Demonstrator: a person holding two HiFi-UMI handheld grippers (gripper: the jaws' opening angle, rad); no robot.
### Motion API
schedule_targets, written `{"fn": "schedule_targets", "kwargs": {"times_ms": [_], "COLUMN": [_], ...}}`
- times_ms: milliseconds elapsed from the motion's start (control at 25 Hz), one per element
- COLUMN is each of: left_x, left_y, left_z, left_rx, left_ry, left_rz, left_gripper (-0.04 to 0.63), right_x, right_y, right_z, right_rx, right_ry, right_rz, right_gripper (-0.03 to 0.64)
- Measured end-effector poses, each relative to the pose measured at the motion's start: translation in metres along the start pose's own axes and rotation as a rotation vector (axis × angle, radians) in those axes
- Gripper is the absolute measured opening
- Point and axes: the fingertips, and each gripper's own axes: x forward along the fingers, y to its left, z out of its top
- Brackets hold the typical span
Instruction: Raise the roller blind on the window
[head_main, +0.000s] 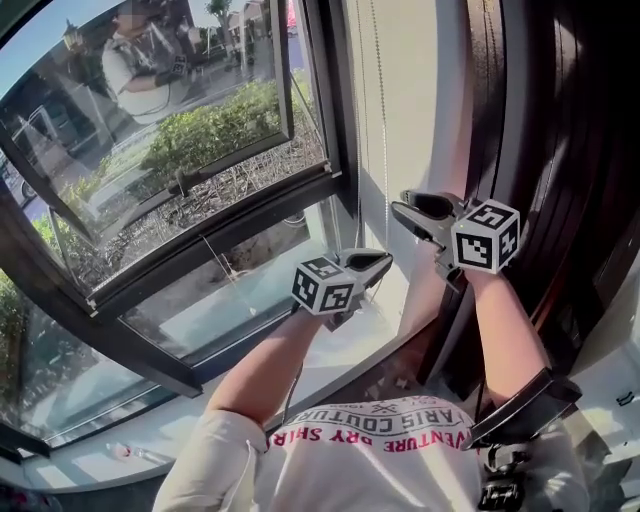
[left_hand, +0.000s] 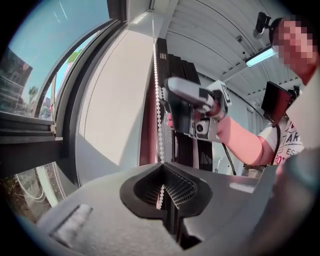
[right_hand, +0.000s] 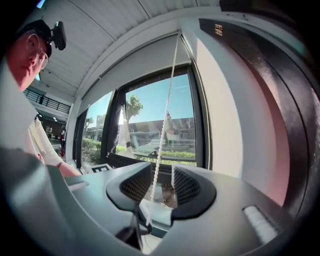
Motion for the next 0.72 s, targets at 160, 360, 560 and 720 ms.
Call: {"fn": "schedule_targets", "kwargs": {"times_ms": [160, 360, 560, 720], "left_x": [0.003, 0.006, 0.009, 0.014], "left_y": [-0.008, -0.013, -0.009, -0.010], "left_z": [0.002, -0.002, -0.004, -0.004], "left_rx": [0.012, 0.016, 0.015, 0.030], "left_ry": [0.007, 0.016, 0.030, 0.029], "left_rz": [-0.011, -0.019, -0.015, -0.012], "left_gripper": [0.006, 0.006, 0.006, 0.006], "right_x": [0.015, 0.021, 0.016, 0.014], "right_y": [0.012, 0.009, 0.000, -0.002], "right_z": [0.027, 0.021, 0.022, 0.021], "right_rx": [-0.040, -0.030, 0.020, 0.003], "right_ry": [-0.011, -0.009, -0.044, -0.051], "right_rz": [0.032, 0.002, 0.008, -0.009], "right_gripper": [0.086, 0.018, 0.008, 0.008]}}
